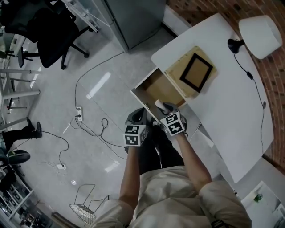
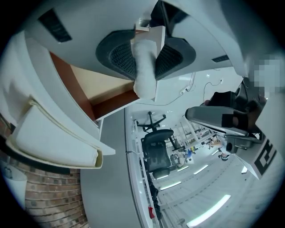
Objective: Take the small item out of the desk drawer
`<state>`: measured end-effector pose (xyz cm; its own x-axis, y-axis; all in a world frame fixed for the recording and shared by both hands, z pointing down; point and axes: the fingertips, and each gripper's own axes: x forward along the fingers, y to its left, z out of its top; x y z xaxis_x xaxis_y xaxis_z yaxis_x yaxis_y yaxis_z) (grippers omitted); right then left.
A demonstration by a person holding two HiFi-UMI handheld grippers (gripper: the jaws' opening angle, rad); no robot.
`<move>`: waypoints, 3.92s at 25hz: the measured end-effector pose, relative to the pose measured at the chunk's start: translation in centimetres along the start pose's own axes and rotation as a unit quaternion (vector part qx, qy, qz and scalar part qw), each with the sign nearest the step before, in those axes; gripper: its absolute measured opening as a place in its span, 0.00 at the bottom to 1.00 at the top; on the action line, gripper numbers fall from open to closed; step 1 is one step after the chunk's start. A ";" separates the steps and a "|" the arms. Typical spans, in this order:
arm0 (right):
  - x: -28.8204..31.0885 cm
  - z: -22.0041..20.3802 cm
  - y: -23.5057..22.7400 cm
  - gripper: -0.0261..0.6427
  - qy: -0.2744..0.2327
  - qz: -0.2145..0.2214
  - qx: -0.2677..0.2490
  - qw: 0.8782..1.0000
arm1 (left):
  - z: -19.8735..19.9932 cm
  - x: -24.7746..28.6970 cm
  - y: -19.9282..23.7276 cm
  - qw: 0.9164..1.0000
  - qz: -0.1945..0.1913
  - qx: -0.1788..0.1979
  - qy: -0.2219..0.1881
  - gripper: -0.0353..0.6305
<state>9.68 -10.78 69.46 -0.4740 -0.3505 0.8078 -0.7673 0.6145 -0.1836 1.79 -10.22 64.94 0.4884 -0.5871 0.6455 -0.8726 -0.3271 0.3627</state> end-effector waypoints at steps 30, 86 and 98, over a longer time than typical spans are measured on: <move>-14.2 4.6 7.3 0.28 -0.114 0.056 0.053 0.990 | 3.3 -9.5 -7.3 0.997 -0.061 0.050 0.009 0.08; -15.3 7.3 5.3 0.28 -0.153 0.085 0.094 0.980 | 8.2 -11.1 -8.9 0.997 -0.041 0.040 -0.050 0.08; -15.3 6.8 5.1 0.28 -0.150 0.083 0.096 0.981 | 8.1 -11.0 -9.3 0.997 -0.045 0.042 -0.045 0.08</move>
<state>10.09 -7.11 52.30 -0.6826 -0.4671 0.5621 -0.7226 0.5464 -0.4234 4.53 -6.68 49.03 0.5663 -0.6155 0.5482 -0.8240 -0.4398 0.3574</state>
